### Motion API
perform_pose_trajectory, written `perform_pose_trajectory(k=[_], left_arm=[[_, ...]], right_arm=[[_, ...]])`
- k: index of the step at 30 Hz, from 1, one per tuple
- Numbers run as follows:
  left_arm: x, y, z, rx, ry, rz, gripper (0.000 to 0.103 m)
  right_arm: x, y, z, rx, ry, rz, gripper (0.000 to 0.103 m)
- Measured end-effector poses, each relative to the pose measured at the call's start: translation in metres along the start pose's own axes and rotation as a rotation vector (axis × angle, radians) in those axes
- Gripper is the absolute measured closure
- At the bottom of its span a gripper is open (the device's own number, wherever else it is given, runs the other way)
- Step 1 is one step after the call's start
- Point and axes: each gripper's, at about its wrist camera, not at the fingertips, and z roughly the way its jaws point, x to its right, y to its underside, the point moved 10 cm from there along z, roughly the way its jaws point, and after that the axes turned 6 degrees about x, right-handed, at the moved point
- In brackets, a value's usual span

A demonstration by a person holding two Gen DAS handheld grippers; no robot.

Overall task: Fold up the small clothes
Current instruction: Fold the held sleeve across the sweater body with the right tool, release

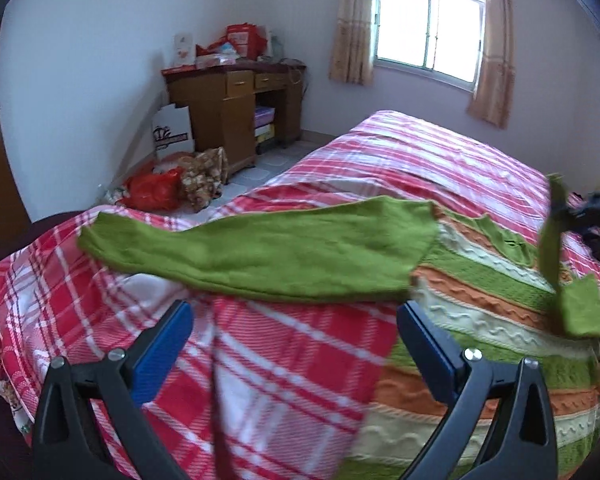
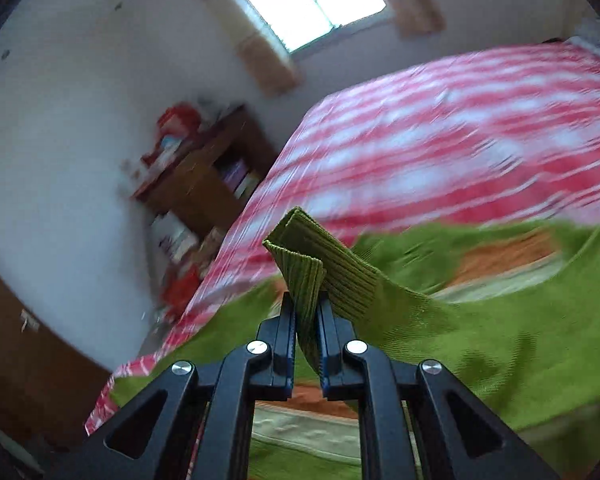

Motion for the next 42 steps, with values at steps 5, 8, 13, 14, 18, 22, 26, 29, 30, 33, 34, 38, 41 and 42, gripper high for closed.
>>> perform_pose_trajectory(k=[5,8,13,14,18,22,26,29,30,33,34,38,41,42], left_arm=[[-0.020,0.004,0.008,-0.007,-0.017,-0.013,0.000],[-0.026,0.007,0.014,-0.017,-0.022,-0.017,0.000],[-0.025,0.015,0.019,-0.046,-0.002,-0.023,0.000],[-0.023,0.016,0.019,-0.046,-0.001,-0.021,0.000],[-0.017,0.015,0.016,-0.040,0.003,-0.020,0.000],[-0.001,0.012,0.011,-0.034,0.032,0.006,0.000],[0.028,0.001,0.011,-0.014,0.052,0.054,0.000],[0.050,-0.005,0.014,-0.028,0.057,0.072,0.000],[0.056,-0.006,0.015,-0.035,0.064,0.073,0.000],[0.065,-0.005,0.014,-0.038,0.086,0.059,0.000],[0.064,-0.002,0.015,-0.043,0.078,0.061,0.000],[0.046,0.009,0.017,-0.067,0.022,0.048,0.000],[0.011,0.011,0.015,-0.070,-0.036,-0.025,0.000],[-0.006,0.010,0.013,-0.064,-0.060,-0.057,0.000]], right_arm=[[-0.022,0.054,0.067,-0.089,0.011,-0.084,0.094],[-0.034,0.077,0.093,-0.146,-0.012,-0.135,0.088],[-0.049,0.080,0.082,-0.169,-0.167,-0.041,0.040],[-0.050,0.073,0.072,-0.150,-0.191,-0.038,0.040],[-0.025,0.052,0.041,-0.073,-0.061,-0.136,0.050],[0.042,0.044,0.013,-0.057,0.173,-0.209,0.071],[0.117,0.027,-0.014,-0.043,0.301,-0.176,0.071],[0.179,0.019,-0.035,-0.045,0.411,-0.130,0.071],[0.202,0.023,-0.043,-0.060,0.448,-0.095,0.071],[0.236,0.028,-0.068,-0.017,0.437,-0.074,0.086],[0.238,0.029,-0.072,-0.004,0.416,-0.061,0.086],[0.233,0.028,-0.069,0.009,0.487,-0.124,0.086],[0.223,0.031,-0.070,0.017,0.525,-0.199,0.082],[0.220,0.031,-0.071,0.023,0.514,-0.206,0.074]])
